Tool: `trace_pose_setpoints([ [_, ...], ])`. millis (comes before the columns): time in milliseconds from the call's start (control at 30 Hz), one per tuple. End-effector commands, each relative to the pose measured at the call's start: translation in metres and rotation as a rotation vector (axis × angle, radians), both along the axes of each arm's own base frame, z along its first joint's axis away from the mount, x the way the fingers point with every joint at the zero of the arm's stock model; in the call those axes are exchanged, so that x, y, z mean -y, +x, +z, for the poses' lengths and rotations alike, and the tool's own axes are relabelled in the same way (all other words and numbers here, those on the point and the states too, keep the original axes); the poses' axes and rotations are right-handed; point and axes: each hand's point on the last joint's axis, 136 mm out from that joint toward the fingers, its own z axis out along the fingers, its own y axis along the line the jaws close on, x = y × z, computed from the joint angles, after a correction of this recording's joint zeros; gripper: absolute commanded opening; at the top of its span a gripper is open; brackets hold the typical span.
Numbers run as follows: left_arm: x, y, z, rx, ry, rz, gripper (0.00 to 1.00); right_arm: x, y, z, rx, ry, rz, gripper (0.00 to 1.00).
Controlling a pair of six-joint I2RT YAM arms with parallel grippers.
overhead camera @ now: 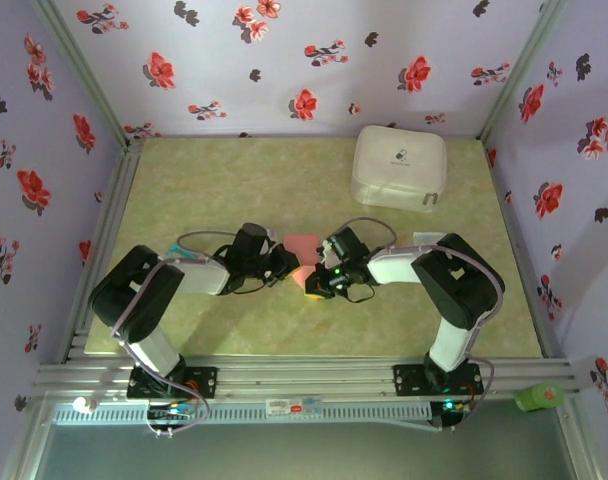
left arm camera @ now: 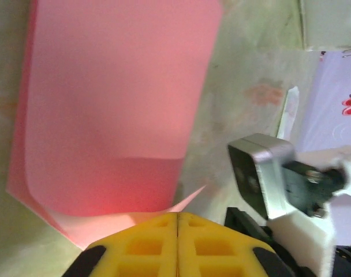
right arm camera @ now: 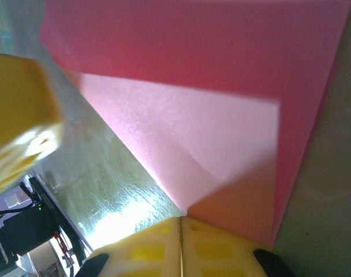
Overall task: Fold a paper plane with a square sheet of paper (pick it up from the middle)
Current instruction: Third fold the triangle at the center of the table.
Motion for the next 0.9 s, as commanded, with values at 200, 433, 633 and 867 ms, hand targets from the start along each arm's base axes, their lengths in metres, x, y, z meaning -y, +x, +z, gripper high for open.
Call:
trace_pose_setpoints([
  [200, 0.005, -0.018, -0.022, -0.055, 0.105, -0.042, 0.00, 0.018, -0.007, -0.020, -0.058, -0.091, -0.050, 0.07],
  [433, -0.002, -0.013, -0.045, -0.077, 0.148, -0.015, 0.04, 0.019, -0.008, -0.022, -0.060, -0.095, -0.049, 0.06],
  [633, -0.026, 0.001, -0.058, -0.098, 0.194, 0.057, 0.05, 0.022, -0.011, -0.025, -0.067, -0.110, -0.039, 0.04],
  [867, -0.049, 0.020, -0.059, -0.104, 0.232, 0.103, 0.05, 0.025, -0.015, -0.028, -0.070, -0.125, -0.020, 0.03],
])
